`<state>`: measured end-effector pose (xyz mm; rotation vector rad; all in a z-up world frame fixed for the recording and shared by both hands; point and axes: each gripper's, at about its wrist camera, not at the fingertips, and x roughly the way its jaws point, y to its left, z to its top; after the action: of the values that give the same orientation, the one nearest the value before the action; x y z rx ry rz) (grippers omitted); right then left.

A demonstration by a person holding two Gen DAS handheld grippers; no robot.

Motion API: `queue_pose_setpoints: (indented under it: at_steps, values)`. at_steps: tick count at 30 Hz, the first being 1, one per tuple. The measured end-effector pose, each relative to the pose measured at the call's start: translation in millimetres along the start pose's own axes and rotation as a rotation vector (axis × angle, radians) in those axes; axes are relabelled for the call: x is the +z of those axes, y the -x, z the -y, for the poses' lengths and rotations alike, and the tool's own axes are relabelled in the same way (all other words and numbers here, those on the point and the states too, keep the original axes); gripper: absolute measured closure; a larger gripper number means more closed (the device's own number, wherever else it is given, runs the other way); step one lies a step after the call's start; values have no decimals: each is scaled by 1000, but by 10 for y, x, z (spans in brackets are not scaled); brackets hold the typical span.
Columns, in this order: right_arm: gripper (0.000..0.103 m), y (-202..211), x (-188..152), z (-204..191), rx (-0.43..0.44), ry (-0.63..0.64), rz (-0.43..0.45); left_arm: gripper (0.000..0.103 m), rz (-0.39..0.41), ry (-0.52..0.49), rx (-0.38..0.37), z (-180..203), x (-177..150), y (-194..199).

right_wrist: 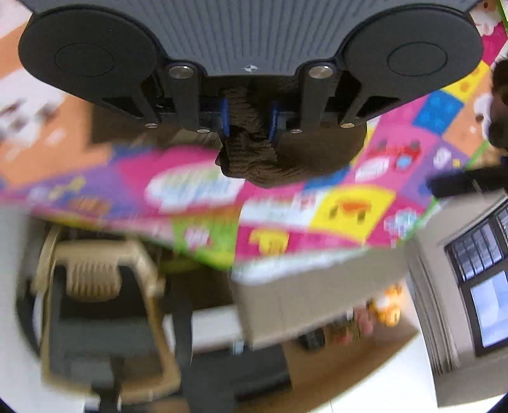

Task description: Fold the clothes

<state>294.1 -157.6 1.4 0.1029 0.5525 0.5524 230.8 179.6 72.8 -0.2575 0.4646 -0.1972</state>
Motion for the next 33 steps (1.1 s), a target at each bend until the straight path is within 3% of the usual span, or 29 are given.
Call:
queue_pose_setpoints:
  at_steps: [3,8,10,13,15,18,20,22,25,28,30,33]
  values:
    - [81,218,33,149,-64,33,-1,9,-24,12,-82,78,-33,-91]
    - [72,21,-304,366,-178,41,-166,9,-117,-18,-135,303,-223,-442]
    - [66,-47,-418,432,-185,34,-195,9,-172,-32,-92,356,-330,-638]
    - [56,49,-346,426,-156,36,-139,10,-247,-100,53,334,-499,-869]
    - [56,156,-244,353,-125,66,-82,10,-276,-141,139,253,-555,-927]
    - [56,173,-135,261,-44,74,-58,10,-274,-140,200,113,-481,-890]
    - [56,48,-173,245,-16,74,-106,10,-244,-146,198,106,-376,-823]
    - [56,-172,-281,265,-42,90,-188,10,-220,-106,102,128,-275,-775]
    - [58,-359,-405,376,-98,81,-278,13,-234,-123,11,233,-254,-846]
    - [55,-174,-243,489,-57,10,-220,19,-306,-237,137,284,-358,-1091]
    - [46,-52,-69,608,-59,-20,-148,18,-311,-198,143,171,-339,-1104]
    - [45,-157,91,876,-117,-92,-123,18,-281,-24,94,-128,-215,-1010]
